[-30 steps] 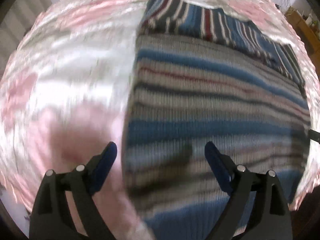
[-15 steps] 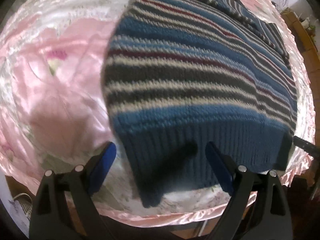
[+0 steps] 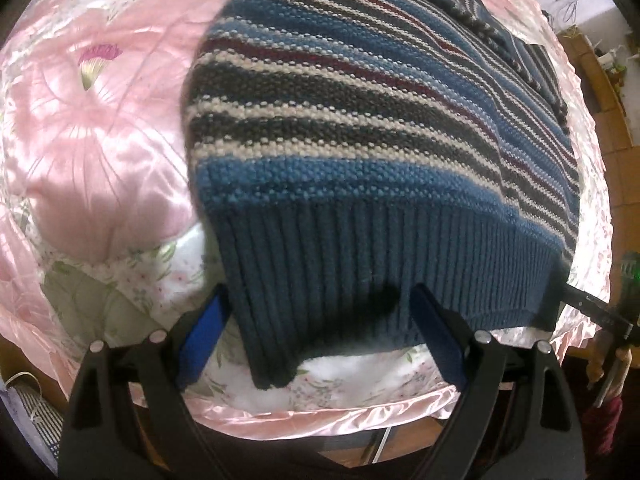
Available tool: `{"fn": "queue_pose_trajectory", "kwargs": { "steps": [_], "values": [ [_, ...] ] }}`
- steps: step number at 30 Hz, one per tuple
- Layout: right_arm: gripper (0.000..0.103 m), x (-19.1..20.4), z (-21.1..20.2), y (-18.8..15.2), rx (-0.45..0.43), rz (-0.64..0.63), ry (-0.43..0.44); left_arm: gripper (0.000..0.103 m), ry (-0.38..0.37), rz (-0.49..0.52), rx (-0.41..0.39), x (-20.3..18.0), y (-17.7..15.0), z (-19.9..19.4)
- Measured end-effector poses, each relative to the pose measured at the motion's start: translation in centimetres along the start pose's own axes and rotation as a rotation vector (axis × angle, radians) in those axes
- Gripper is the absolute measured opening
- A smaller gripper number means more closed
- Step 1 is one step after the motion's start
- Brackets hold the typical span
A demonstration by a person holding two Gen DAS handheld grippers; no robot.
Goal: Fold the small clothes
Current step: 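Grasp the navy ribbed hem with both tools and lift it toward the collar, then lay the lifted hem over onto the collar with both tools, release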
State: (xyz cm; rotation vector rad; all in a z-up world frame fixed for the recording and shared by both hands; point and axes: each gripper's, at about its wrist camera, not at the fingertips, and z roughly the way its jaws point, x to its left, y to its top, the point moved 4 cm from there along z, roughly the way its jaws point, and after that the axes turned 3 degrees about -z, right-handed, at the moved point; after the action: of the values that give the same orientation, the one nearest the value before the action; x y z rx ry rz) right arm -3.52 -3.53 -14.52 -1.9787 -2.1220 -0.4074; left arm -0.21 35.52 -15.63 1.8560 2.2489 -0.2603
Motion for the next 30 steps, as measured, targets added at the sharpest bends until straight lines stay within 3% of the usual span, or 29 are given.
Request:
{"fn": "queue_pose_trajectory", "kwargs": {
  "steps": [6, 10, 14, 16, 18, 20, 21, 23, 30],
  "values": [
    [0.057, 0.6, 0.7, -0.4, 0.020, -0.025, -0.003, 0.089, 0.009, 0.004, 0.000, -0.5, 0.8, 0.9],
    [0.056, 1.6, 1.1, -0.7, 0.016, -0.065, 0.001, 0.080, 0.016, -0.018, -0.009, -0.5, 0.9, 0.9],
    [0.050, 1.9, 1.3, -0.7, 0.009, -0.088, -0.035, 0.059, 0.027, -0.051, -0.015, 0.4, 0.9, 0.3],
    [0.043, 2.0, 1.2, -0.7, 0.002, -0.088, -0.019, 0.053, 0.016, -0.061, -0.012, 0.6, 0.9, 0.1],
    [0.038, 2.2, 0.9, -0.6, -0.003, -0.092, -0.002, 0.041, 0.027, -0.062, -0.013, 0.5, 0.9, -0.1],
    [0.028, 2.5, 0.8, -0.5, -0.007, -0.103, 0.008, 0.026, 0.004, -0.056, -0.008, 0.1, 0.9, -0.2],
    [0.021, 2.6, 0.7, -0.5, -0.010, -0.106, 0.015, 0.023, 0.001, -0.059, -0.009, -0.1, 0.9, -0.3],
    [0.018, 2.8, 0.3, -0.3, -0.022, -0.110, 0.036, 0.010, 0.001, -0.064, -0.020, -0.6, 1.2, -0.5],
    [0.011, 2.8, -2.2, 1.3, -0.081, -0.068, 0.172, 0.009, -0.096, -0.096, -0.065, -1.0, 2.4, -2.5]
  ]
}}
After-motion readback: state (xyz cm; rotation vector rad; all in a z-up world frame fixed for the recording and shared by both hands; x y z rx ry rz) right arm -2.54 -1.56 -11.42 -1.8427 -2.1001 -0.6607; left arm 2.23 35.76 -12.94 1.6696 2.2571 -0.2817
